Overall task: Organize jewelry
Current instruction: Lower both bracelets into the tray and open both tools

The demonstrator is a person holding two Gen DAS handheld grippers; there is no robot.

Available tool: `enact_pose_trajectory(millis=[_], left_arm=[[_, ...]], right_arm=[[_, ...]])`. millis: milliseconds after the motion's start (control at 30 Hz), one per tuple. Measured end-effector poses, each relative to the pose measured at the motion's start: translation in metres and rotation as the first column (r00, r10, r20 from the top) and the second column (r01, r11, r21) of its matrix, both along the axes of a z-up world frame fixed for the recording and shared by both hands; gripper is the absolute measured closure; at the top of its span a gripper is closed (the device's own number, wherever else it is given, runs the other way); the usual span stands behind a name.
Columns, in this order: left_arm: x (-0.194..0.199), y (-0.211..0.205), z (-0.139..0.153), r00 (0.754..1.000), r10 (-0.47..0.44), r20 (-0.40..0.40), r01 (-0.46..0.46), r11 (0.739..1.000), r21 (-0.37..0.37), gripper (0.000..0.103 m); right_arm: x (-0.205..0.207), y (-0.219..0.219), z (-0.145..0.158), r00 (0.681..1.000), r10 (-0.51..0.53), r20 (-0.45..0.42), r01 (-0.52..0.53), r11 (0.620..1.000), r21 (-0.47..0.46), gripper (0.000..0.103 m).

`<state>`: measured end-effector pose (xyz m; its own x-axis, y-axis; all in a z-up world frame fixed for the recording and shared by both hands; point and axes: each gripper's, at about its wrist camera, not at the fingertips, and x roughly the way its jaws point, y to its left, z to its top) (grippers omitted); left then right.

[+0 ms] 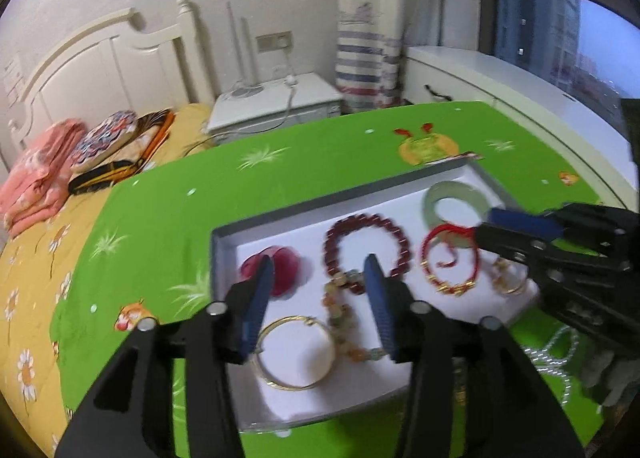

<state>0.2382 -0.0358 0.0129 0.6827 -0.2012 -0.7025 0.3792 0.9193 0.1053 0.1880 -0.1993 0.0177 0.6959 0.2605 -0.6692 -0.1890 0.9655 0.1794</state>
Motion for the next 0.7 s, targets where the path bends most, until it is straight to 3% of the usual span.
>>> enact_pose_trajectory(millis=[33, 267, 533, 700], left_arm=[[0.0, 0.004, -0.002, 1.0, 0.014, 0.002, -0.014, 1.0, 0.001, 0.048], [-0.017, 0.021, -0.006, 0.995, 0.089, 0.036, -0.088, 0.996, -0.013, 0.019], [-0.055, 0.033, -0.001, 0.984, 0.159, 0.078, -0.157, 0.987, -0.026, 0.012], [-0.075, 0.042, -0.009, 0.981, 0.186, 0.054, -0.185, 0.982, -0.032, 0.012]], right_arm=[[-0.002, -0.003, -0.001, 1.0, -0.004, 0.004, 0.004, 1.0, 0.01, 0.056], [-0.027, -0.016, 0.008, 0.998, -0.026, 0.051, 0.025, 0.999, 0.031, 0.054], [-0.06, -0.034, 0.017, 0.994, -0.072, 0.078, 0.071, 0.997, 0.024, 0.054], [-0.079, -0.046, 0.016, 0.992, -0.104, 0.074, 0.101, 0.994, 0.043, 0.054]])
